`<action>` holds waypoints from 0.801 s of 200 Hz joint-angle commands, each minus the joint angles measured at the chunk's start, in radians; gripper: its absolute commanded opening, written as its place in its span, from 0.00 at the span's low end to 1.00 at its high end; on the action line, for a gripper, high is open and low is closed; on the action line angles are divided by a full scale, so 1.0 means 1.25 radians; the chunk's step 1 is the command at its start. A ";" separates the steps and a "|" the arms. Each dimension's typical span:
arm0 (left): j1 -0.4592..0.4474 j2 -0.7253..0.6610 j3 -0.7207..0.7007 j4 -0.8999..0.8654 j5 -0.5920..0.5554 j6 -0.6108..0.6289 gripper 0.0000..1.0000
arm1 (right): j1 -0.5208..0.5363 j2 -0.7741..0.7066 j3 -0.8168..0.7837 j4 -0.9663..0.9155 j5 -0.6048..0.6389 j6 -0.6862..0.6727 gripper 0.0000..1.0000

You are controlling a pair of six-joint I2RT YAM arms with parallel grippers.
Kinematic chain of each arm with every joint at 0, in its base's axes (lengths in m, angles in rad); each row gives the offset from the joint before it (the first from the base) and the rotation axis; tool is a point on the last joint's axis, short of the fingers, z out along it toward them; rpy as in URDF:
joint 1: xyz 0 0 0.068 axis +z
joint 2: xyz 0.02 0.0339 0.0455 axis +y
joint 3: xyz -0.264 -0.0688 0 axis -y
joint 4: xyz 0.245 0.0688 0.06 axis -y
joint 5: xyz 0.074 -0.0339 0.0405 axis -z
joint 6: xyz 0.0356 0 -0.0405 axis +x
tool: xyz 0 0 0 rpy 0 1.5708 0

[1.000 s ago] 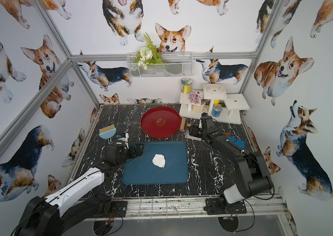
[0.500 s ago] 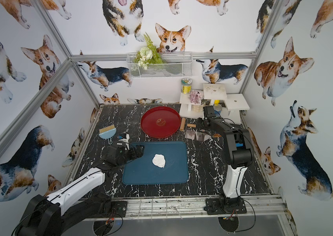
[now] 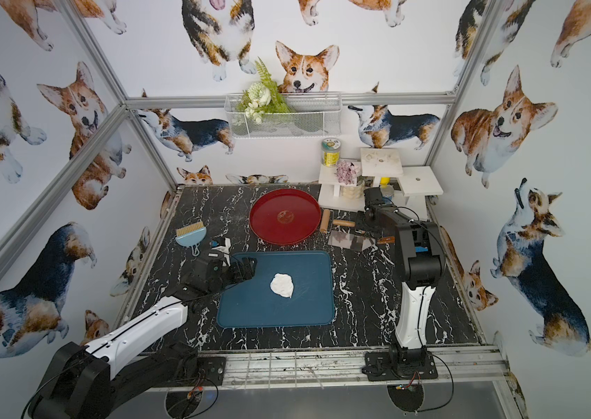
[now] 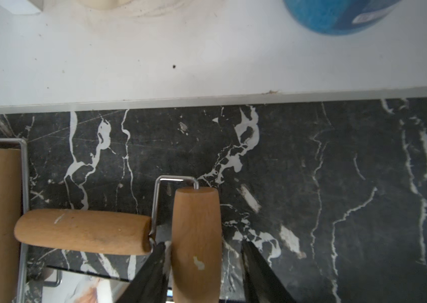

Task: Roll out the dumpling wrappers from the dough
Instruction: Pick up the rolling pin from the center of the board.

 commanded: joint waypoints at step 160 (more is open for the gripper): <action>0.001 -0.010 0.031 0.017 -0.010 0.011 1.00 | -0.005 -0.211 -0.098 0.107 -0.046 0.020 0.00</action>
